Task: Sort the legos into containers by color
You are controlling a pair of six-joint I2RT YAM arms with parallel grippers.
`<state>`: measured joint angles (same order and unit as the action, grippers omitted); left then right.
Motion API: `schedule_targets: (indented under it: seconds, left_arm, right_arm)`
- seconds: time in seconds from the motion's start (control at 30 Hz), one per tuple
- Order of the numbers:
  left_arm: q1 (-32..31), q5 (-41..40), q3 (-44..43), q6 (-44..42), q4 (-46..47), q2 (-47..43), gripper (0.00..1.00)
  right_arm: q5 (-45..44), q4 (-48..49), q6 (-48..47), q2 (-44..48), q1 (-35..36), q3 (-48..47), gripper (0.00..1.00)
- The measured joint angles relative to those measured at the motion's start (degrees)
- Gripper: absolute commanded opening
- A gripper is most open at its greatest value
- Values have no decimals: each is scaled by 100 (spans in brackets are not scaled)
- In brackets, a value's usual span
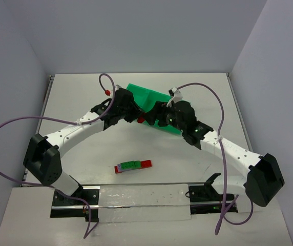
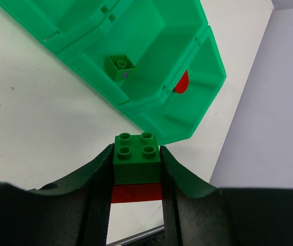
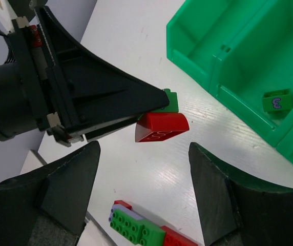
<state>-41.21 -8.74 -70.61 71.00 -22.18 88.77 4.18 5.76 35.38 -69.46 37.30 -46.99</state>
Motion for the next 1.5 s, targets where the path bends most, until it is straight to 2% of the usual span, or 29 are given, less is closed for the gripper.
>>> schedule_targets:
  seconds: [0.37,0.77,0.93,1.13,1.27,1.33,1.4,1.43,1.5]
  left_arm:
    - [12,-41,-38,-92,-34,-144,0]
    - [1,-17,-37,-96,-32,-210,0]
    - [0,-16,-37,-96,-31,-211,0]
    - [12,-45,-37,-94,-13,-288,0]
    - [27,-79,-37,-87,7,-332,0]
    - [35,-95,-37,-84,21,-350,0]
    - [43,-114,-37,-81,38,-367,0]
    - [44,-109,-36,-81,38,-369,0]
    - [32,-63,-31,-77,38,-370,0]
  right_arm:
    - [464,120,-44,-665,7,-301,60]
    - [450,156,-74,-918,7,-373,60]
    - [415,235,-74,-924,7,-373,51]
    - [414,404,-67,-924,4,-373,50]
    - [457,621,-37,-924,-4,-331,44]
    - [474,752,-11,-924,-12,-293,47]
    - [512,1049,78,-922,-38,-157,57]
    - [541,1166,114,-922,-47,-105,58]
    - [598,1364,181,-926,-55,-47,55]
